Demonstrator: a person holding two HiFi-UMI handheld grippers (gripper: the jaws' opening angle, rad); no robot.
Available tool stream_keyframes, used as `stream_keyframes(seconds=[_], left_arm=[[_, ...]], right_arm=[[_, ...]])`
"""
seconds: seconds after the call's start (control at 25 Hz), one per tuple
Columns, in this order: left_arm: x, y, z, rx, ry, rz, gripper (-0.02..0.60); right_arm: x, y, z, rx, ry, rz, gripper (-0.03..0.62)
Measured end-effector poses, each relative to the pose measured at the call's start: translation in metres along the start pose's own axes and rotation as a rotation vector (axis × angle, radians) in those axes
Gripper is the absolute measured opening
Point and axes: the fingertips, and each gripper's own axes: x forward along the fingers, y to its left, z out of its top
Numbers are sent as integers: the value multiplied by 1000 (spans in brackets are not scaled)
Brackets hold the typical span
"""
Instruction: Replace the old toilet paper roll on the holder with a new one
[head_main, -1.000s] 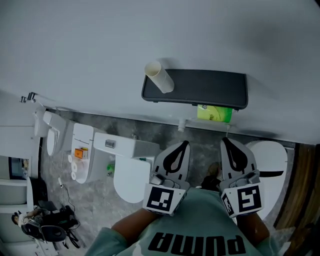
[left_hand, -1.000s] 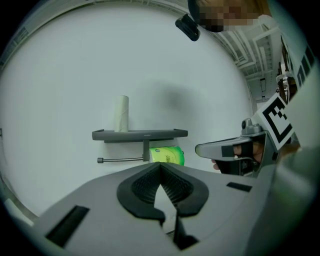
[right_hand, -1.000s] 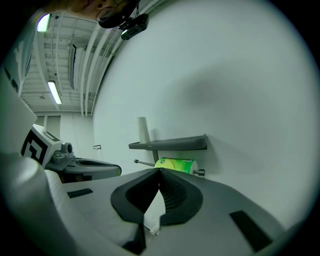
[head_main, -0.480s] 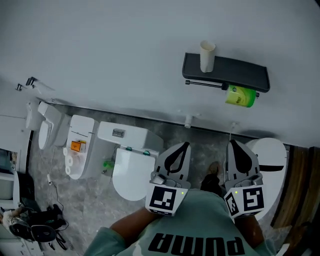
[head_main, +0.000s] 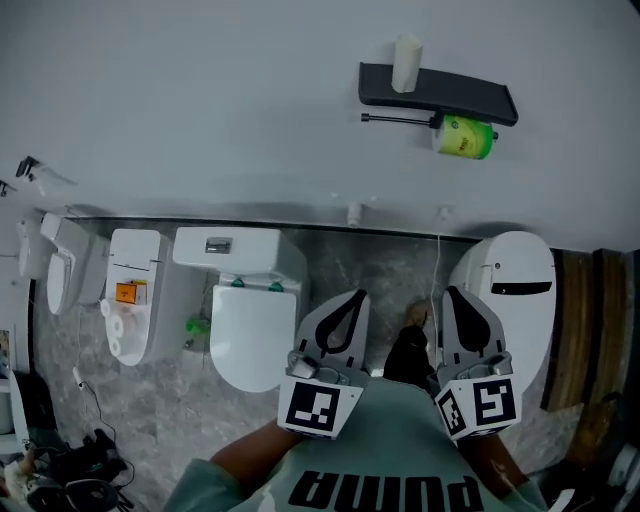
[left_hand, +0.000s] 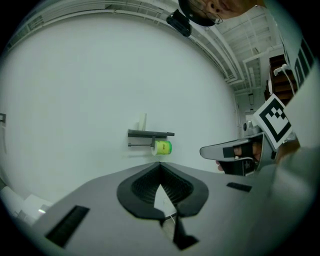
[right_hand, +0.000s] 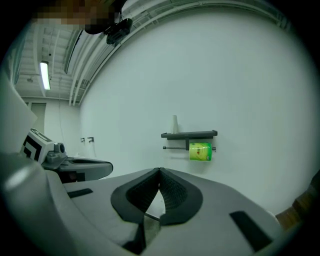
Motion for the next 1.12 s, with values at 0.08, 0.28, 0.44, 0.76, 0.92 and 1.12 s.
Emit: stream_keyframes(seconds=[0.08, 0.28, 0.44, 0.76, 0.92, 1.12], left_arm=[[-10, -4, -5, -1, 7, -15, 3], [-23, -12, -17, 11, 20, -25, 3], [-31, -18, -21, 19, 29, -38, 3], [-39, -27, -31, 38, 36, -64, 3], [-44, -29, -30, 38, 29, -71, 3], [-48, -27, -29, 33, 16, -71, 3]], right_arm=[[-10, 5, -10, 10, 9, -18, 11], [-29, 10, -29, 25, 10, -43, 11], [-44, 17, -32, 36, -5, -51, 11], [-57, 24, -45, 30, 2, -66, 8], [-59, 26, -45, 39, -7, -76, 8], [-63, 28, -48, 36, -16, -82, 8]])
